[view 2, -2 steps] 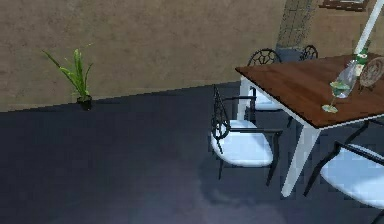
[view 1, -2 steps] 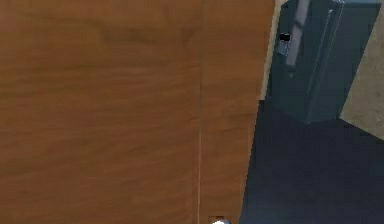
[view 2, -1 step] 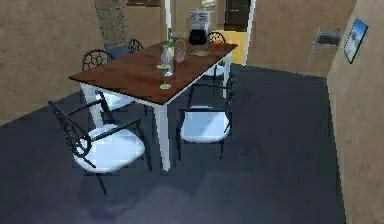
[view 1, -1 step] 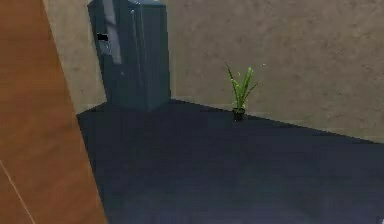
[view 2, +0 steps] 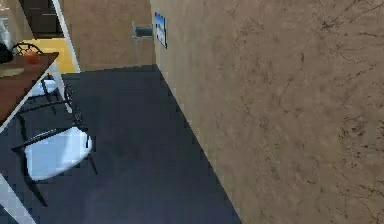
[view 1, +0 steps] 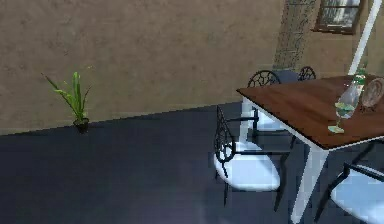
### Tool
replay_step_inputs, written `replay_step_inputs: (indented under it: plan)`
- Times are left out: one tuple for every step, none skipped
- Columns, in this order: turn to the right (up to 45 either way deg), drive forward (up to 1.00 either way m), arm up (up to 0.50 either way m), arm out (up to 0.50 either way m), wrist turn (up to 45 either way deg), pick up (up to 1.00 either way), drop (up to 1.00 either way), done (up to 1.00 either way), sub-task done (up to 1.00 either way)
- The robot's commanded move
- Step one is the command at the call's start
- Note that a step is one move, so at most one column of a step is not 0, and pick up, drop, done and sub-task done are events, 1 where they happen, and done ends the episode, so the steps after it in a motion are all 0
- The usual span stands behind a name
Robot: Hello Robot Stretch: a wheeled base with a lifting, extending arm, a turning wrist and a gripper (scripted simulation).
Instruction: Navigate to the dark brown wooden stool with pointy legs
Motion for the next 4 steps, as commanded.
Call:
replay_step_inputs:
  plan:
    - [45.0, 0.0, 0.0, 0.0, 0.0, 0.0, 0.0, 0.0, 0.0]
    - [6.0, 0.0, 0.0, 0.0, 0.0, 0.0, 0.0, 0.0, 0.0]
    - [0.0, 0.1, 0.0, 0.0, 0.0, 0.0, 0.0, 0.0, 0.0]
    - [-45.0, 0.0, 0.0, 0.0, 0.0, 0.0, 0.0, 0.0, 0.0]
